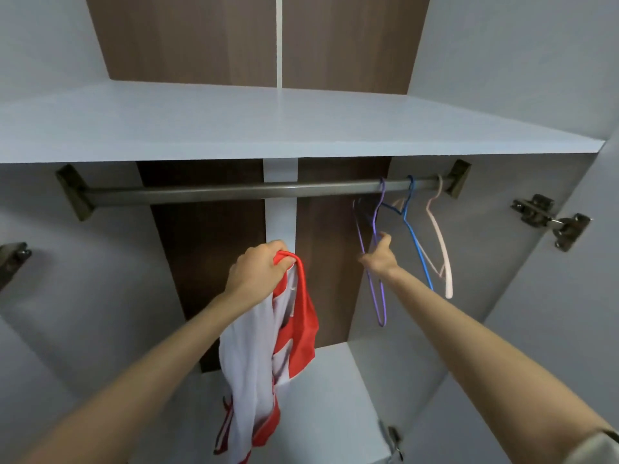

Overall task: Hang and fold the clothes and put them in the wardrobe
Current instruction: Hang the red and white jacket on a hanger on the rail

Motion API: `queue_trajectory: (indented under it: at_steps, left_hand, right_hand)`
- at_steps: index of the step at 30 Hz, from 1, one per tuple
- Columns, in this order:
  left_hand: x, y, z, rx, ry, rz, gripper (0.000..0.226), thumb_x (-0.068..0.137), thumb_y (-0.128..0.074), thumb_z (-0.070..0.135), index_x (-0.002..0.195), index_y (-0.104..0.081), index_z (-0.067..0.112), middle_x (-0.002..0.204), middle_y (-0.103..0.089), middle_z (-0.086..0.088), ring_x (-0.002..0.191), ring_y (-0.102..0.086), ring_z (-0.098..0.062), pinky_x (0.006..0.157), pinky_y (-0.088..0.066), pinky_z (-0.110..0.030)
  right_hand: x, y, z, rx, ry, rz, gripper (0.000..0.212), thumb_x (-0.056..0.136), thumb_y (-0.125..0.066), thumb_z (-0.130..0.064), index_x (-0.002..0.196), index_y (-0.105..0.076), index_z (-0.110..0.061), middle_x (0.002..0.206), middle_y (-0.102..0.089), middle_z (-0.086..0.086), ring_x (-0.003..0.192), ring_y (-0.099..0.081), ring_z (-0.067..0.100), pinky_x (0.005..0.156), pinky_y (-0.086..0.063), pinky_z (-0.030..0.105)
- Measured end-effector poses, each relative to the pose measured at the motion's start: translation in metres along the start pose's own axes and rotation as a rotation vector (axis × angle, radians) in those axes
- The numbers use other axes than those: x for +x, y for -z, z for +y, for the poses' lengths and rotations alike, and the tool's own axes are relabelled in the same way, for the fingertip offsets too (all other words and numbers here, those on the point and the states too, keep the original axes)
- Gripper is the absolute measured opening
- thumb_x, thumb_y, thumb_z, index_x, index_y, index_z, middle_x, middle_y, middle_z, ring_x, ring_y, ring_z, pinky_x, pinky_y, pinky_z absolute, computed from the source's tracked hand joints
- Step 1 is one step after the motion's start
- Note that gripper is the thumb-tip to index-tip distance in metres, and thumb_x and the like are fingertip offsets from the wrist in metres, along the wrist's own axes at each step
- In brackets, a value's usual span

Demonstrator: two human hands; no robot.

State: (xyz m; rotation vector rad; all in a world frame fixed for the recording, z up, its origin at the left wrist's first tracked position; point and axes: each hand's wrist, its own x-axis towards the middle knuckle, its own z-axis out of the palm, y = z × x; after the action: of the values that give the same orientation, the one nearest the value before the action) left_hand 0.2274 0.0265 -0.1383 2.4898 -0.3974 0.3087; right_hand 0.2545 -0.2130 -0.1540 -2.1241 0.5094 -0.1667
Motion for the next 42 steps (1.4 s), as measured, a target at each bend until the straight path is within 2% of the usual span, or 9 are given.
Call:
queue_trajectory:
  at_steps: [2, 4, 9, 20, 24, 27, 31, 36, 42]
  left_hand:
    - [0.007, 0.0, -0.012, -0.002, -0.002, 0.01, 0.012, 0.096, -0.051, 0.034, 0.094, -0.056, 0.023, 0.085, -0.061, 0.004, 0.073, -0.059, -0.01, 0.065, -0.05, -0.019]
    - [0.011, 0.002, -0.024, -0.018, -0.001, 0.023, 0.012, 0.096, -0.052, 0.033, 0.093, -0.057, 0.022, 0.084, -0.061, 0.003, 0.072, -0.059, -0.009, 0.064, -0.048, -0.019]
    - [0.012, 0.0, -0.046, -0.014, 0.021, 0.006, 0.014, 0.095, -0.053, 0.032, 0.092, -0.058, 0.02, 0.084, -0.062, 0.002, 0.077, -0.062, -0.014, 0.071, -0.053, -0.027]
    - [-0.009, -0.015, -0.031, 0.005, 0.051, -0.061, 0.019, 0.096, -0.052, 0.035, 0.098, -0.059, 0.018, 0.089, -0.064, -0.001, 0.081, -0.063, -0.018, 0.077, -0.057, -0.034]
    - [-0.027, -0.02, -0.014, 0.001, 0.066, -0.066, 0.02, 0.096, -0.052, 0.036, 0.099, -0.06, 0.018, 0.09, -0.065, -0.002, 0.081, -0.064, -0.018, 0.077, -0.057, -0.036]
    - [-0.046, -0.03, 0.005, 0.001, 0.064, -0.085, 0.02, 0.096, -0.051, 0.036, 0.098, -0.061, 0.019, 0.091, -0.065, -0.002, 0.081, -0.063, -0.018, 0.078, -0.057, -0.037]
    - [-0.079, -0.046, 0.034, -0.001, 0.094, -0.128, 0.023, 0.096, -0.05, 0.038, 0.1, -0.062, 0.018, 0.094, -0.066, -0.004, 0.086, -0.063, -0.023, 0.083, -0.055, -0.041]
    - [-0.126, -0.06, 0.064, -0.024, 0.198, -0.093, 0.022, 0.097, -0.049, 0.036, 0.102, -0.061, 0.017, 0.097, -0.065, -0.006, 0.088, -0.062, -0.023, 0.081, -0.052, -0.037]
    - [-0.168, -0.063, 0.082, -0.057, 0.328, -0.059, 0.022, 0.097, -0.049, 0.03, 0.102, -0.062, 0.014, 0.101, -0.065, -0.01, 0.092, -0.06, -0.029, 0.079, -0.048, -0.035]
  right_hand:
    - [0.012, -0.006, -0.003, 0.135, -0.083, -0.022, 0.071, 0.089, -0.054, -0.001, 0.147, -0.013, -0.012, 0.107, -0.053, 0.018, 0.072, -0.057, 0.03, 0.059, -0.048, 0.03]
    - [0.022, -0.011, -0.003, 0.213, -0.102, 0.028, 0.067, 0.09, -0.054, -0.002, 0.145, -0.019, -0.017, 0.099, -0.053, 0.013, 0.058, -0.048, 0.019, 0.043, -0.041, 0.022]
    - [0.034, -0.006, -0.001, 0.184, 0.004, 0.275, 0.043, 0.093, -0.056, -0.022, 0.135, -0.046, -0.025, 0.121, -0.063, 0.014, 0.094, -0.061, 0.027, 0.087, -0.052, 0.04]
    - [-0.002, 0.047, 0.013, 0.17, 0.181, 0.25, 0.035, 0.096, -0.046, -0.015, 0.129, -0.053, -0.021, 0.079, -0.047, -0.007, 0.062, -0.037, 0.004, 0.059, -0.032, 0.02]
    - [-0.045, 0.067, 0.024, 0.136, 0.085, 0.143, 0.013, 0.09, -0.045, -0.007, 0.085, -0.049, -0.019, 0.085, -0.052, 0.008, 0.078, -0.049, 0.022, 0.052, -0.041, 0.023]
    - [-0.085, 0.084, 0.038, 0.004, 0.126, 0.045, 0.022, 0.09, -0.054, -0.015, 0.074, -0.039, -0.017, 0.076, -0.048, 0.004, 0.067, -0.046, 0.017, 0.05, -0.041, 0.026]
    - [-0.15, 0.115, 0.056, -0.107, 0.148, 0.049, 0.052, 0.087, -0.057, -0.056, 0.064, -0.034, -0.015, 0.06, -0.043, 0.0, 0.057, -0.04, 0.017, 0.055, -0.034, 0.029]
    - [-0.228, 0.154, 0.085, -0.144, 0.213, -0.02, 0.049, 0.099, -0.044, -0.035, 0.058, -0.027, -0.016, 0.055, -0.034, 0.004, 0.063, -0.031, 0.023, 0.058, -0.027, 0.032]
    - [-0.296, 0.184, 0.122, -0.232, 0.263, -0.153, 0.048, 0.101, -0.043, -0.035, 0.061, -0.02, -0.019, 0.058, -0.025, 0.005, 0.058, -0.023, 0.018, 0.05, -0.023, 0.026]
